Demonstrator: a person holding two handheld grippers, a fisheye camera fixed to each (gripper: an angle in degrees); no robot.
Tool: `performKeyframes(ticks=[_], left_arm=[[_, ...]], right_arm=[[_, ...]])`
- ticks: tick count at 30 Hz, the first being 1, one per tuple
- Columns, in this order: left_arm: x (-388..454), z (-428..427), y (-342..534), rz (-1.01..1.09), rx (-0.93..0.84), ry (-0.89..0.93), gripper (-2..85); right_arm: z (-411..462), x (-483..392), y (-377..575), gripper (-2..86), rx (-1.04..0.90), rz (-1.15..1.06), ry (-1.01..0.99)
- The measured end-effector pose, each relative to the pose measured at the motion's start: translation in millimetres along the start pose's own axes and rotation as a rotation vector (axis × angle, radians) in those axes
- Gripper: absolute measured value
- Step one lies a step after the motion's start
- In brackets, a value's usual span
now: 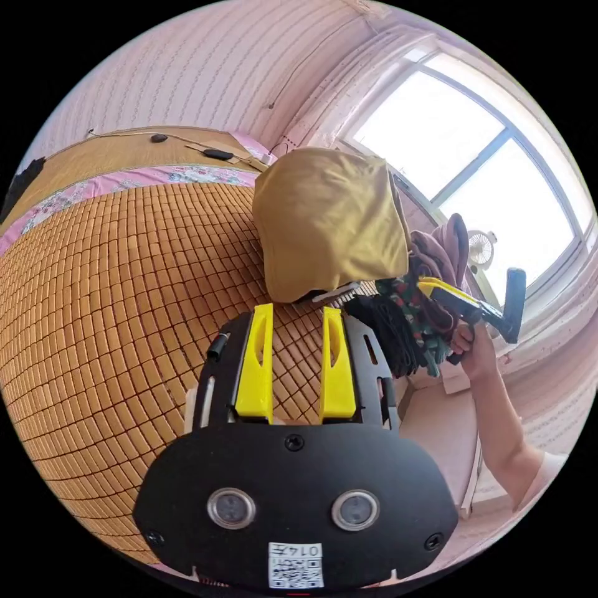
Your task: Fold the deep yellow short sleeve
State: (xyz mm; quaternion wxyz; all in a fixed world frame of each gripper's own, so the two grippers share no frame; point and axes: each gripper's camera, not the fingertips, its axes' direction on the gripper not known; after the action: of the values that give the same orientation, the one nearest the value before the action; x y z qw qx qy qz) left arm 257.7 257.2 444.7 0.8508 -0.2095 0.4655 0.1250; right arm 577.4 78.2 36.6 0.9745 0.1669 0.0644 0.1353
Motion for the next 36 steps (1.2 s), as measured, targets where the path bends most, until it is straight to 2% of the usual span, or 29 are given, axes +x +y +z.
performKeyframes(ticks=[2,5,7,8,10,14,15,23,28,31,33,36], left_arm=[[1,11,-9,-0.028,0.003,0.021,15.7],[14,30,-25,-0.035,0.032,0.012,16.3],[38,46,-37,0.050,-0.002,-0.018,15.3],[44,49,-39,0.070,-0.019,-0.024,14.9],[59,56,-47,0.086,-0.096,-0.148,13.1],[60,41,-49,0.127,-0.165,-0.189,7.0],[58,26,-43,0.143,-0.142,-0.175,4.2],[-31,-151,21,0.018,0.046,-0.107,2.4],[-109,-313,83,-0.122,0.190,-0.268,2.3],[-123,-395,126,-0.097,0.281,-0.335,2.7],[-125,-423,159,-0.033,0.287,-0.341,3.1],[-136,-413,218,-0.013,0.192,-0.295,4.1]], right_arm=[[13,5,-5,14.8,0.035,0.057,0.043],[29,13,-8,9.1,0.024,0.125,0.042],[29,13,-5,4.9,0.042,0.122,-0.017],[28,12,-4,4.2,0.050,0.108,-0.042],[24,7,-1,2.8,0.057,0.057,-0.117],[16,-14,0,1.8,0.067,-0.024,-0.263],[11,-27,-1,1.6,0.079,-0.061,-0.318],[13,-179,-17,1.0,0.048,-0.308,-0.549],[53,-316,-15,0.8,0.015,-0.358,-0.776],[65,-367,4,0.8,0.043,-0.374,-0.876],[79,-382,21,0.8,0.034,-0.398,-0.886],[121,-390,62,0.8,-0.083,-0.459,-0.780]])
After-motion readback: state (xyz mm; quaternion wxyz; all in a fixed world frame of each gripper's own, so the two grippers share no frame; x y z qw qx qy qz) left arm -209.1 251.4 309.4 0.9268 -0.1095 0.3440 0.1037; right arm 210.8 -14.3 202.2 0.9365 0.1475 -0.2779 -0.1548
